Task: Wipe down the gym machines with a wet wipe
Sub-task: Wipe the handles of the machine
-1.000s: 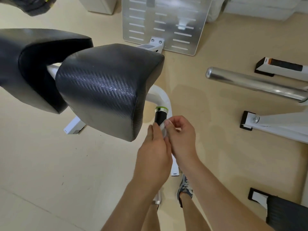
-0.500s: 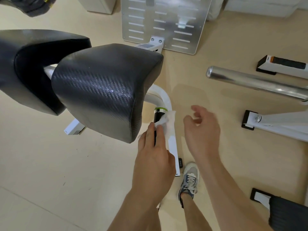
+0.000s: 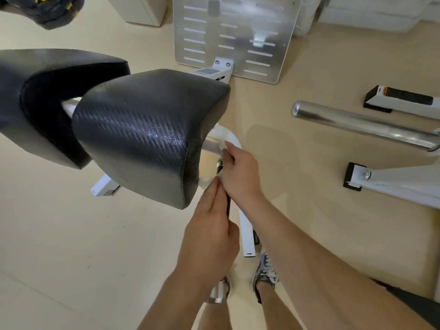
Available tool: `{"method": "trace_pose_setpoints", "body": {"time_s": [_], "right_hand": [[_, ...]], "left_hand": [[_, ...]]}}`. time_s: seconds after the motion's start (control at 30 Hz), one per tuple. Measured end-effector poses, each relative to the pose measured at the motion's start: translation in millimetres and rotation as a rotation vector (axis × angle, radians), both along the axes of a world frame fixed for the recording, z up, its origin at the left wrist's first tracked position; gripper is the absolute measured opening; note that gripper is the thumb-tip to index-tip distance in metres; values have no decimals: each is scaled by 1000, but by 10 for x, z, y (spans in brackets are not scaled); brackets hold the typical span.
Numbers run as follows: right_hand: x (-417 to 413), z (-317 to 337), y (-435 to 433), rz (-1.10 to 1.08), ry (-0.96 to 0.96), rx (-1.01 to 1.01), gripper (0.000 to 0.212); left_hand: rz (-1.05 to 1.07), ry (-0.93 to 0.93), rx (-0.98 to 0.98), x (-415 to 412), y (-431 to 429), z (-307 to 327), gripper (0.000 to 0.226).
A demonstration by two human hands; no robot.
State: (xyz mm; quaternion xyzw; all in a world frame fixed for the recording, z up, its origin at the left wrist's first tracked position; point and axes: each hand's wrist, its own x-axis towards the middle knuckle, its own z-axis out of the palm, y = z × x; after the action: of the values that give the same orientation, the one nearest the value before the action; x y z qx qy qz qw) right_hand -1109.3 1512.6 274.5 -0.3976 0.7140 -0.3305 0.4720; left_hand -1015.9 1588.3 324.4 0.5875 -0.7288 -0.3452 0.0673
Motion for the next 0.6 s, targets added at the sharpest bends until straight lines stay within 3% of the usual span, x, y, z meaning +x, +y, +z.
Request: {"method": "trace_pose_setpoints", "body": {"time_s": [0.13, 0.3, 0.37, 0.5, 0.6], "right_hand": [[-98, -63, -195, 425, 78, -85, 38], [-269, 34, 337, 393, 91, -227, 30], [-264, 40, 327, 454, 190, -238, 31], [-112, -10, -149, 528, 244, 63, 50], [-85, -21, -464, 508, 191, 261, 32]], "left_hand": [[23, 41, 21, -27, -41, -49, 85], [65, 117, 83, 9, -46, -4, 83], [82, 147, 111, 19, -80, 29, 83], [216, 212, 271, 8, -214, 23, 67], [382, 287, 427, -73, -386, -72, 62]]}}
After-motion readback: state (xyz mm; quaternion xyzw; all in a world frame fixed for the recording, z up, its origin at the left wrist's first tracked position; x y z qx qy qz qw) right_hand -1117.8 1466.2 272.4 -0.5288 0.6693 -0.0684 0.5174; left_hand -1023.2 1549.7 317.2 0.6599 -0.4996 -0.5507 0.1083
